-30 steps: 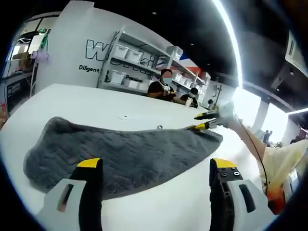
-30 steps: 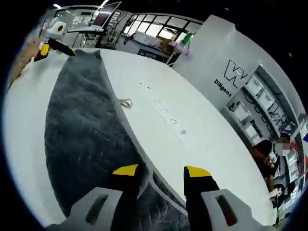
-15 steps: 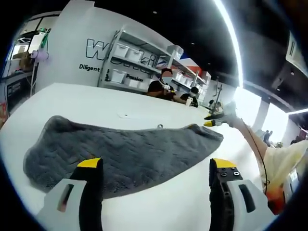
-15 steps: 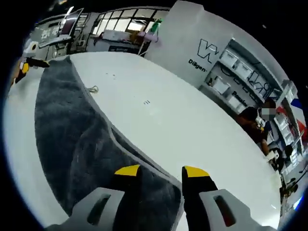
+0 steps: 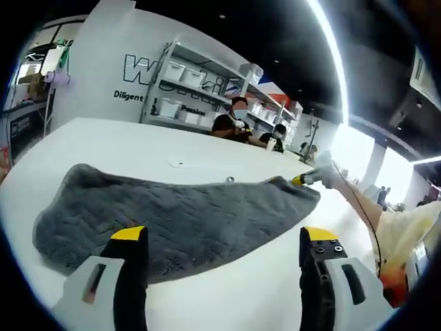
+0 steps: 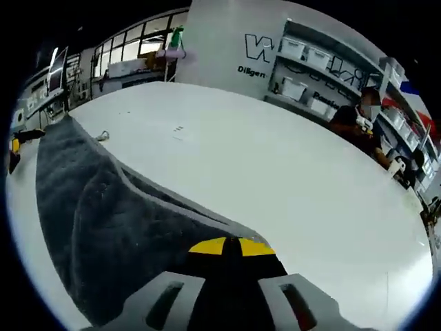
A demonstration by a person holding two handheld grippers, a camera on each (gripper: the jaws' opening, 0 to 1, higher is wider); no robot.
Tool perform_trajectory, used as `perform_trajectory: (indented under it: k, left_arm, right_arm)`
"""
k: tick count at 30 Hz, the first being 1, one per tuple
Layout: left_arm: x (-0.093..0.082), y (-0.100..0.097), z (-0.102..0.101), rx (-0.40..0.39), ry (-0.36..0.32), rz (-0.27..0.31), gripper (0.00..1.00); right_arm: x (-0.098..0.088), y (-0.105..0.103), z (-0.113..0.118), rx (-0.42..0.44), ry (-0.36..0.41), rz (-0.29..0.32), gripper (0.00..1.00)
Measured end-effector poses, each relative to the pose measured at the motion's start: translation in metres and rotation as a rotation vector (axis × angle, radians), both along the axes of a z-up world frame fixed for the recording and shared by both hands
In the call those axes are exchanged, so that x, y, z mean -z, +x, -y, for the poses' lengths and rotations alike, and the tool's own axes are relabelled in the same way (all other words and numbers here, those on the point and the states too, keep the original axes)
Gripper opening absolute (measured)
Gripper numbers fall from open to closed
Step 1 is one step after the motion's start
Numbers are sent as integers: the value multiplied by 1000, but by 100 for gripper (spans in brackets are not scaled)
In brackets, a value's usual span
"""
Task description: Fold the towel on the table until its edges align and the towel forms a compact rectangular stack.
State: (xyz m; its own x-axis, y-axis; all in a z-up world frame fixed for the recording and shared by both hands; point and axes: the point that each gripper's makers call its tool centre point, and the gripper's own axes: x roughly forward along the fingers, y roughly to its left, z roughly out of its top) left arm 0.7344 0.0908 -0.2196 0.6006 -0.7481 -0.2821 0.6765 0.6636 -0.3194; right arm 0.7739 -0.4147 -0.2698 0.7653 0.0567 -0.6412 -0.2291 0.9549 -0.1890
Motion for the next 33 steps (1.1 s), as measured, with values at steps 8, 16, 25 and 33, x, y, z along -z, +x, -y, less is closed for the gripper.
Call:
perform_trajectory:
  k: [8,16,25,33]
  left_arm:
    - [0,-2,1,3,-4,0,89]
    - [2,-2,2,3,0,-6,88]
    - [6,-2,3,4,9,-17,88]
    - [8,-3,3,5,12,-25,88]
  right_arm:
    - [-5,-1,1,13,10,27,1]
    - [1,-1,9,42,13,13,13]
    - [2,1,8,37,36,25,2]
    - [-29,12,24,84,-8,147,2]
